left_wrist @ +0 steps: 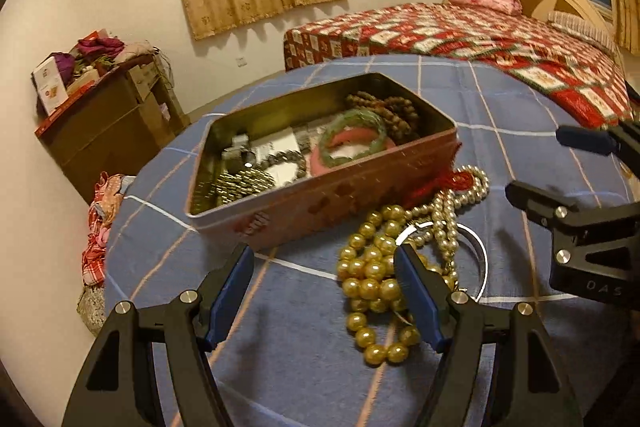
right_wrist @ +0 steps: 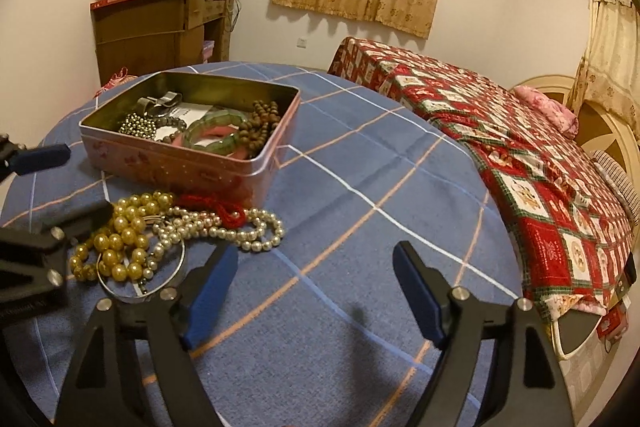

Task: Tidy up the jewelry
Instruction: 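Withdraw from the tin and close the left tool on the gold pearl necklace, then grasp the red-tasseled brown bead strand with the right tool while the left tool lifts the gold pearls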

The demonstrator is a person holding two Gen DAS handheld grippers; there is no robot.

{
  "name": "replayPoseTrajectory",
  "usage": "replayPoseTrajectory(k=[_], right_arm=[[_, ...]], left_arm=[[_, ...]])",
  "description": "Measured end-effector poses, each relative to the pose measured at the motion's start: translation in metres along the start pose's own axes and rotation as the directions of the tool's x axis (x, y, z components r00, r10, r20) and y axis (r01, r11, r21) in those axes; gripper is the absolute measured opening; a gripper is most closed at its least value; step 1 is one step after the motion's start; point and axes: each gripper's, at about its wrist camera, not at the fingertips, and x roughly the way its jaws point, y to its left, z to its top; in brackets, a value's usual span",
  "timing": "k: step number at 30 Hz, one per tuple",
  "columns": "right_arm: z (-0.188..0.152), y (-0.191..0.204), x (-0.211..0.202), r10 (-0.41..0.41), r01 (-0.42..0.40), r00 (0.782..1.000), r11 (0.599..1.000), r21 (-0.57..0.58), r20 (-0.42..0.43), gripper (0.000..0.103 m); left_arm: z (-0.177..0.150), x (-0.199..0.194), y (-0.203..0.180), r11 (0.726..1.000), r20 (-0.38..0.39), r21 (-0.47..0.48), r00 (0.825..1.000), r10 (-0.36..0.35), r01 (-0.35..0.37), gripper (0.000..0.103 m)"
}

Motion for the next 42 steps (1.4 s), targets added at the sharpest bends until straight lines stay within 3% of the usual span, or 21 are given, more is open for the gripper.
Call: replayPoseTrajectory(k=[3,4,5,6,9,10,17,21,25,31,34,36,42], right_arm=[[-0.001,-0.001,0.001,0.005,-0.005,1.000,1.000,0.004,-0.007,0.082],[-0.001,-0.001,0.002,0.006,-0.006,1.000,1.000,0.006,-0.009,0.082],[-0.001,-0.002,0.002,0.007,-0.007,1.000,1.000,0.007,-0.012,0.082],[-0.001,-0.002,0.002,0.008,-0.008,1.000,1.000,0.008,-0.015,0.082],[0.000,-0.003,0.003,0.010,-0.009,1.000,1.000,0.012,-0.017,0.082],[0.000,-0.003,0.002,0.010,-0.009,1.000,1.000,0.013,-0.018,0.082],[0.001,-0.003,0.003,0.015,-0.014,1.000,1.000,0.023,-0.026,0.082],[0.005,-0.001,0.004,0.028,-0.028,0.999,0.999,0.019,-0.026,0.082],[0.017,0.005,0.007,0.073,-0.073,0.997,0.997,0.003,-0.029,0.076],[0.030,0.014,0.036,0.152,-0.155,0.980,0.988,-0.015,-0.127,0.072],[0.022,0.014,0.049,0.212,-0.215,0.956,0.976,0.006,-0.204,0.063],[0.017,0.013,0.046,0.219,-0.221,0.955,0.975,0.011,-0.199,0.060],[0.006,0.016,0.030,0.219,-0.223,0.956,0.975,0.000,-0.196,0.022]], left_arm=[[0.002,0.003,-0.006,0.999,-0.011,0.034,1.000,-0.011,0.011,0.070],[0.002,0.004,-0.006,0.998,-0.017,0.038,0.999,-0.040,0.040,0.053],[0.002,0.007,-0.006,0.996,-0.032,0.034,0.996,-0.077,0.078,0.030],[0.001,0.008,-0.008,0.994,-0.038,0.031,0.994,-0.105,0.107,0.023],[0.001,0.005,-0.009,0.992,-0.031,0.033,0.992,-0.124,0.125,0.020],[0.001,0.002,-0.006,0.991,-0.021,0.017,0.991,-0.134,0.135,0.009],[0.006,-0.027,0.026,0.985,0.055,-0.057,0.986,-0.160,0.163,0.010],[0.009,-0.037,0.048,0.993,0.098,-0.080,0.992,-0.079,0.087,0.010],[0.004,-0.029,0.067,0.993,0.082,-0.111,0.996,-0.015,0.025,0.010],[-0.011,-0.006,0.077,0.990,0.028,-0.136,0.999,-0.018,0.022,0.010],[-0.015,-0.003,0.078,0.991,0.027,-0.136,1.000,-0.015,0.019,0.010],[-0.015,-0.001,0.079,0.990,0.025,-0.140,1.000,-0.018,0.021,0.010],[-0.018,0.003,0.082,0.987,0.010,-0.156,0.999,-0.042,0.043,0.010]])
